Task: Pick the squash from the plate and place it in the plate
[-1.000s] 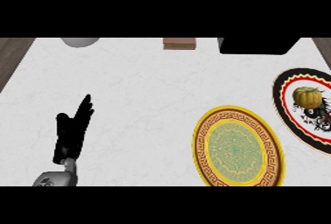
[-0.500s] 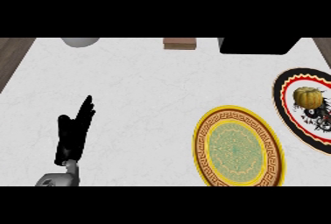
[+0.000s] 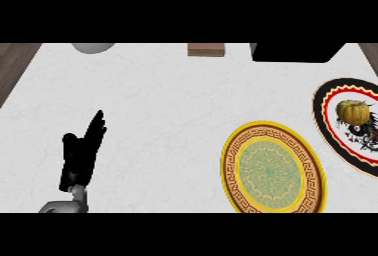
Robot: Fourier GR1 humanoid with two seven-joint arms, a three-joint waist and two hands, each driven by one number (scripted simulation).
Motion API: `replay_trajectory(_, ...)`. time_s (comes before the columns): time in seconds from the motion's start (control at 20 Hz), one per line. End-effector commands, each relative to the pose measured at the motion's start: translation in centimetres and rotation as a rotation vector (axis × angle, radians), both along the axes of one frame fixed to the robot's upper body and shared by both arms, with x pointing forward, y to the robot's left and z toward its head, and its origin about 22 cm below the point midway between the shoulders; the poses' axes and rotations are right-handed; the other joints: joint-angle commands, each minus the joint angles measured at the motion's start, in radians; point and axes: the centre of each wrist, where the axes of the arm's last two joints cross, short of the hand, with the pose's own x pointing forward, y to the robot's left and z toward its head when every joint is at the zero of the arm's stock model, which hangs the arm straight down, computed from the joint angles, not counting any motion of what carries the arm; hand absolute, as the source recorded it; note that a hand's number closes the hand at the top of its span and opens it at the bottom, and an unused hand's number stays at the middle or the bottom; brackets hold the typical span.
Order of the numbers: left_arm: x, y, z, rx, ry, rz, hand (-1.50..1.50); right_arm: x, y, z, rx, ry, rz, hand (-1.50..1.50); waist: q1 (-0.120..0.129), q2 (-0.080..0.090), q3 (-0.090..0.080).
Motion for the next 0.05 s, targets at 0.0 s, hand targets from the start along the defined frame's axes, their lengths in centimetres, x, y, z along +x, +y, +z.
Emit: replay_trajectory(0.0, 0.12, -0.53, -0.11, 0.006, -0.008, 0.001, 0.00, -0.82, -0.24, -0.22, -0.039, 0.031, -0.012, -1.50, -0.003, 0.001, 0.000)
